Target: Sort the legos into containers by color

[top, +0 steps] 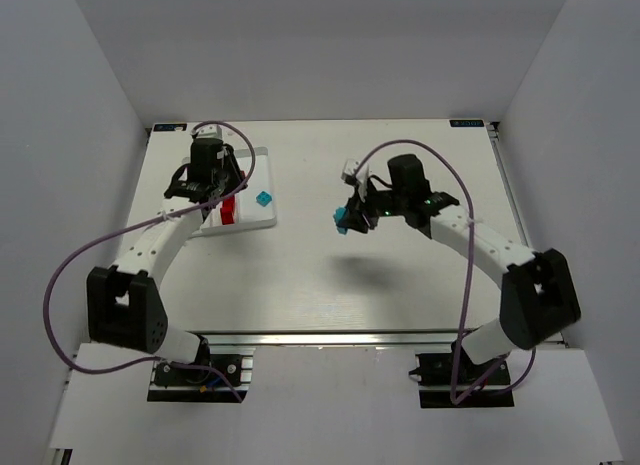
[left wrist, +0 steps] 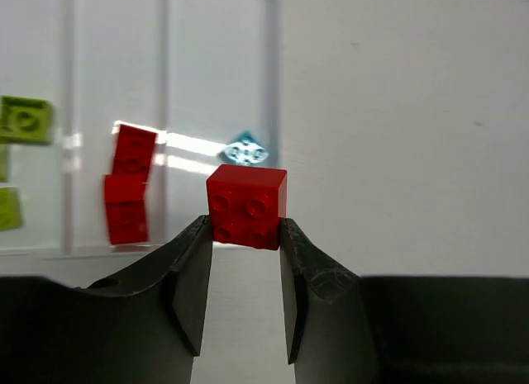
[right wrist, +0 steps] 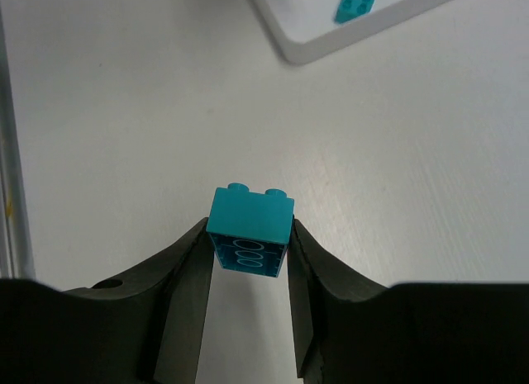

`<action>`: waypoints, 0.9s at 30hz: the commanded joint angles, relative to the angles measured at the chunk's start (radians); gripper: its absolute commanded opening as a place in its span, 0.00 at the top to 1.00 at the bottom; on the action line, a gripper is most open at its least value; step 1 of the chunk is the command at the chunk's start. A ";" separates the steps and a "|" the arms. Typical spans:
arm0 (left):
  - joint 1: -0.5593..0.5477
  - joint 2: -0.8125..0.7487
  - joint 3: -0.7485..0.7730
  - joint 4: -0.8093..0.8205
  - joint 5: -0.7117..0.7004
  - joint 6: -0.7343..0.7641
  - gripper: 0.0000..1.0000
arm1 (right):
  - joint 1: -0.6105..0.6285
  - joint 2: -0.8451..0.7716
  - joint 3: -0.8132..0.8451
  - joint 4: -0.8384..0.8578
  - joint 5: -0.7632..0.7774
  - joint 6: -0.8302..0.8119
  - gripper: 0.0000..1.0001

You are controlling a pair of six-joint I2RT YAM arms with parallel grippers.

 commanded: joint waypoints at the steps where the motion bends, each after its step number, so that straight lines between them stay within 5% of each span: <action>1: 0.036 0.100 0.051 -0.099 -0.158 0.084 1.00 | 0.043 0.113 0.156 0.069 0.041 0.144 1.00; 9: 0.096 0.305 0.202 -0.094 -0.161 0.096 1.00 | 0.108 0.430 0.424 0.221 0.009 0.368 1.00; 15: 0.129 0.419 0.333 -0.124 -0.172 0.105 0.81 | 0.144 0.619 0.611 0.334 -0.008 0.487 1.00; 18: 0.139 0.445 0.359 -0.131 -0.175 0.116 0.80 | 0.154 0.730 0.743 0.357 -0.031 0.573 1.00; 26: 0.158 0.496 0.411 -0.157 -0.157 0.136 0.41 | 0.180 0.927 0.984 0.399 -0.011 0.668 1.00; 27: 0.158 0.500 0.414 -0.159 -0.155 0.139 0.30 | 0.184 0.941 1.018 0.397 -0.013 0.675 1.00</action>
